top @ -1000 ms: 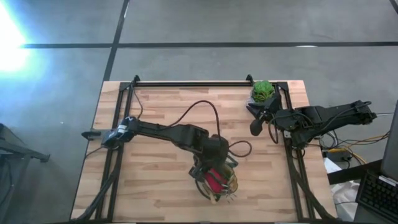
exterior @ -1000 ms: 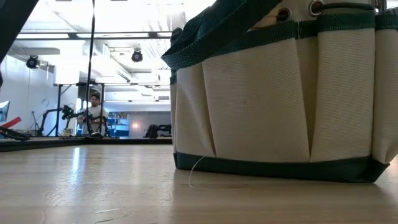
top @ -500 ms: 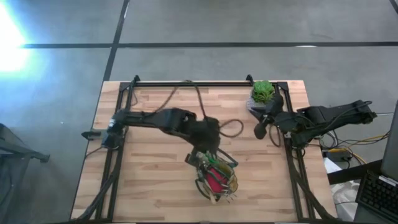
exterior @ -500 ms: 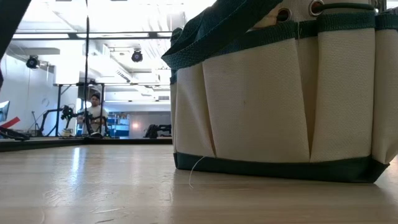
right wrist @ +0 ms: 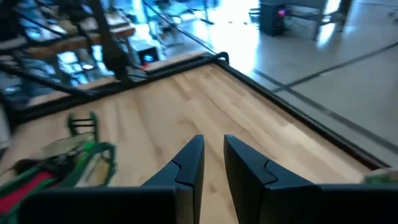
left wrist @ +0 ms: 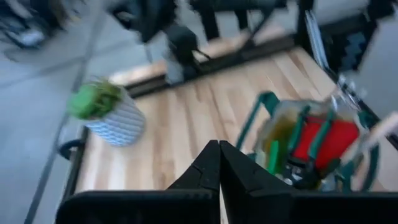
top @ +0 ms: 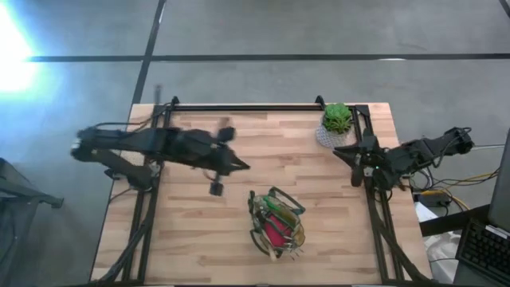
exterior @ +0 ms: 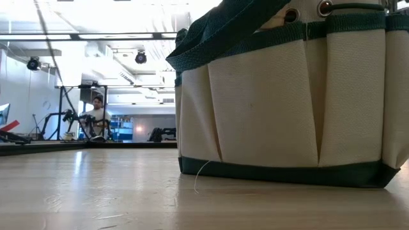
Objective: Pick & Place Garden tools in Gardening bag
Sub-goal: Return to Home Position
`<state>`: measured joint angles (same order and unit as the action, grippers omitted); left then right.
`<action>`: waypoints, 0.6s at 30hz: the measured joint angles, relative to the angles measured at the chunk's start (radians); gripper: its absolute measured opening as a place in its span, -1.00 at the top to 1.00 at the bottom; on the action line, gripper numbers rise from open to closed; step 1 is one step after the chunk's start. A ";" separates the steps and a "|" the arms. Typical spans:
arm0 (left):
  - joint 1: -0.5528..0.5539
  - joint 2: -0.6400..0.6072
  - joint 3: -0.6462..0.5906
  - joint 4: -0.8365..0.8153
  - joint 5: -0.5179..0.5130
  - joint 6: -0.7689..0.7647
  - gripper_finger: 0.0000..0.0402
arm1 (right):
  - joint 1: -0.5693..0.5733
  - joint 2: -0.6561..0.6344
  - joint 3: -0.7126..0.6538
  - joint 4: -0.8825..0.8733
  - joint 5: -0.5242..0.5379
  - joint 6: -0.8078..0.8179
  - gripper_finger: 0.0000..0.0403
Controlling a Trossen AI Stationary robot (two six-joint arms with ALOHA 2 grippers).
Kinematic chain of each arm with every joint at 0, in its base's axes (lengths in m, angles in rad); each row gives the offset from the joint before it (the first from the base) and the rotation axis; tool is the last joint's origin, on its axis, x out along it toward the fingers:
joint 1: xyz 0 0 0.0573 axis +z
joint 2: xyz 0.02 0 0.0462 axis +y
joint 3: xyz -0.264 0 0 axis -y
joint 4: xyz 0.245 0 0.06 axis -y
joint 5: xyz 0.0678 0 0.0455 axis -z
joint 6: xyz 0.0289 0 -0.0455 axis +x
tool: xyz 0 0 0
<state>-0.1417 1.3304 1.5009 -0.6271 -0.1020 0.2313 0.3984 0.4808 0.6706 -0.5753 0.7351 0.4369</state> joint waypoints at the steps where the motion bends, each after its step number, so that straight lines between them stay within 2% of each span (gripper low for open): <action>1: 0.003 -0.061 -0.082 0.070 -0.008 -0.011 0.98 | 0.006 -0.015 -0.012 0.007 -0.012 0.000 0.72; 5: 0.010 -0.287 -0.374 0.347 -0.018 -0.044 0.97 | 0.016 -0.049 -0.059 0.024 -0.082 -0.073 0.72; 8: 0.010 -0.424 -0.556 0.495 -0.019 -0.053 0.99 | 0.015 -0.062 -0.096 0.121 -0.169 -0.184 0.75; 13: 0.019 -0.570 -0.762 0.604 -0.019 -0.087 0.99 | 0.014 -0.081 -0.182 0.431 -0.500 -0.482 0.92; 14: 0.023 -0.591 -0.788 0.608 -0.019 -0.097 0.99 | 0.014 -0.090 -0.185 0.440 -0.514 -0.505 0.94; 18: 0.036 -0.669 -0.874 0.611 -0.020 -0.130 0.99 | -0.013 -0.136 -0.188 0.412 -0.444 -0.496 0.96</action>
<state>-0.1060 0.6613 0.6268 -0.0162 -0.1219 0.1017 0.3855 0.3446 0.4822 -0.1632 0.2909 -0.0596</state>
